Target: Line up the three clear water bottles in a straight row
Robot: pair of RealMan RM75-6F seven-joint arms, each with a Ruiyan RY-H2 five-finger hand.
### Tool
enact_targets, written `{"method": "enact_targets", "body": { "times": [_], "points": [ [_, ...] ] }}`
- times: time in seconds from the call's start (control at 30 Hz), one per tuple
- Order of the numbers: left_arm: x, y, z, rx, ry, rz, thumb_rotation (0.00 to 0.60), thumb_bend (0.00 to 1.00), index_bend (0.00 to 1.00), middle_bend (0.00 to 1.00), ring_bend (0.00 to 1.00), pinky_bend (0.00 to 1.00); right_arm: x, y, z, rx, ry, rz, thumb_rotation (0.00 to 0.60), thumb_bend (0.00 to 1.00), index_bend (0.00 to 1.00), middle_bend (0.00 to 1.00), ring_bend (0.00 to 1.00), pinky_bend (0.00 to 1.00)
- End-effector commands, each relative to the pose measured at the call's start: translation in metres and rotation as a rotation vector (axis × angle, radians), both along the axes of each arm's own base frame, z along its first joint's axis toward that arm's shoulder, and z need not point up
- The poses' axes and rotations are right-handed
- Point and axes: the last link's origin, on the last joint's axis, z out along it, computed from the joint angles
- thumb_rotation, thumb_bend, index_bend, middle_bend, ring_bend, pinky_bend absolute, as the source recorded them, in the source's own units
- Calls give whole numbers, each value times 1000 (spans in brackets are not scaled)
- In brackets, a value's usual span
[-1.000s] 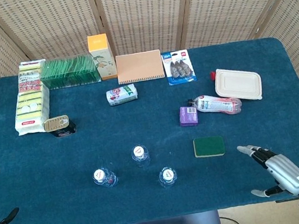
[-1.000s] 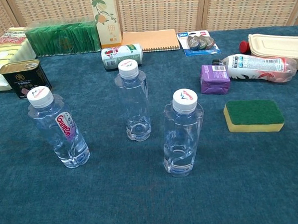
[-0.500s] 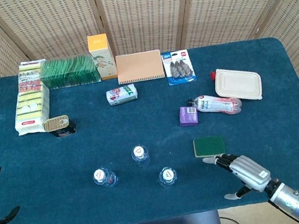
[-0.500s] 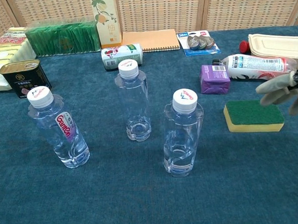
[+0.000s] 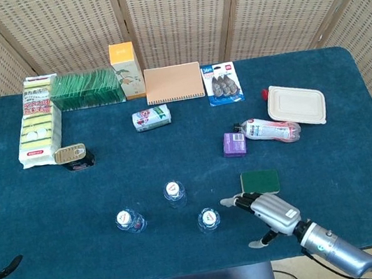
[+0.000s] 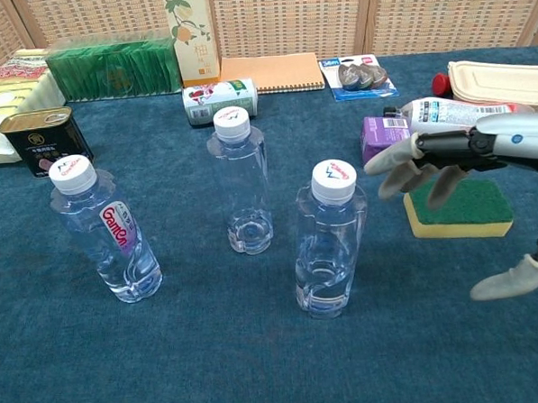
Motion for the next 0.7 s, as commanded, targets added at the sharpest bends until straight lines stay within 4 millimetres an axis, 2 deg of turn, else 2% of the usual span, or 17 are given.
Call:
{"method": "enact_targets", "body": {
  "times": [0.03, 0.3, 0.53, 0.7],
  "points": [
    [0, 0, 0, 0, 0, 1, 600, 161, 0, 0, 0, 24, 9, -1, -7, 15, -10, 3, 600, 0, 137, 229, 200, 267],
    [-2, 0, 2, 3, -9, 4, 600, 159, 0, 0, 0, 24, 23, -20, -27, 8, 0, -23, 600, 0, 137, 221, 200, 263],
    [-4, 1, 4, 6, -14, 9, 600, 160, 0, 0, 0, 24, 34, -20, -35, 15, -7, -32, 600, 0, 139, 233, 216, 262],
    [-5, 0, 5, 9, -19, 10, 600, 160, 0, 0, 0, 24, 41, -18, -43, 26, -21, -45, 600, 0, 164, 288, 275, 269]
  ]
}}
